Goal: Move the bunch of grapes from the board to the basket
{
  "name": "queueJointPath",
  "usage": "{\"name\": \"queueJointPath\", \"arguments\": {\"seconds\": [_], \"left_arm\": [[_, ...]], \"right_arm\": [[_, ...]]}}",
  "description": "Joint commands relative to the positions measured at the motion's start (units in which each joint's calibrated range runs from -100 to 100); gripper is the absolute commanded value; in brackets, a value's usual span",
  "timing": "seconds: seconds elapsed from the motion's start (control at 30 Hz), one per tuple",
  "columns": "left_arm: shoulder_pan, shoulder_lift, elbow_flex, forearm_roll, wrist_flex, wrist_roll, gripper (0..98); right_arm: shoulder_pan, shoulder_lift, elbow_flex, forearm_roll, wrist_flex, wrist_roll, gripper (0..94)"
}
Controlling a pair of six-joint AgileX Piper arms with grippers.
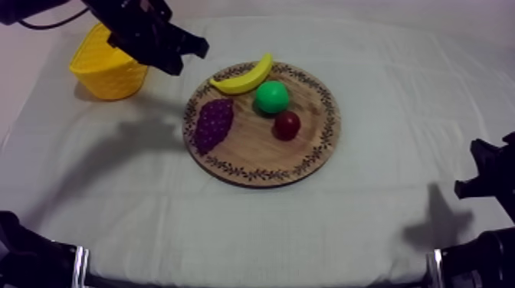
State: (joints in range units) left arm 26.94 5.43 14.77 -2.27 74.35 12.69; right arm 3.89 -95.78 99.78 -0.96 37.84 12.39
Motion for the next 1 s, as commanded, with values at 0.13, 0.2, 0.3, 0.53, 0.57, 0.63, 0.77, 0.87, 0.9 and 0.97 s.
{"name": "queueJointPath", "arguments": {"seconds": [0.13,0.2,0.3,0.53,0.57,0.63,0.77,0.87,0.9,0.97], "left_arm": [[1.3,2.1,0.0,0.63,-2.9,0.2,0.0],[1.4,2.3,0.8,0.9,-4.6,0.3,0.2],[1.3,2.3,2.8,1.71,-7.1,0.0,5.5],[0.9,1.5,7.7,3.86,-9.4,-4.5,67.3],[0.9,1.5,8.2,3.97,-9.4,-4.7,76.0],[0.7,1.5,9.0,4.14,-9.2,-4.7,86.7],[0.8,1.2,9.6,4.05,-9.8,-4.3,94.7],[1.0,1.3,9.6,4.1,-10.3,-4.2,96.3],[1.0,1.4,9.5,4.11,-10.4,-4.2,96.6],[1.1,1.8,9.4,4.16,-10.6,-4.1,96.9]], "right_arm": [[0.0,0.0,0.0,0.0,0.0,0.0,0.3],[0.0,0.0,0.0,0.0,0.0,0.0,0.3],[0.0,0.0,0.0,0.0,0.0,0.0,0.3],[0.0,0.0,0.0,0.0,0.0,0.0,0.3],[0.0,0.0,0.0,0.0,0.0,0.0,0.3],[0.0,0.0,0.0,0.0,0.0,0.0,0.3],[0.0,0.0,0.0,0.0,0.0,0.0,0.3],[0.0,0.0,0.0,0.0,0.0,0.0,0.3],[0.0,0.0,0.0,0.0,0.0,0.0,0.3],[0.0,0.0,0.0,0.0,0.0,0.0,0.3]]}}
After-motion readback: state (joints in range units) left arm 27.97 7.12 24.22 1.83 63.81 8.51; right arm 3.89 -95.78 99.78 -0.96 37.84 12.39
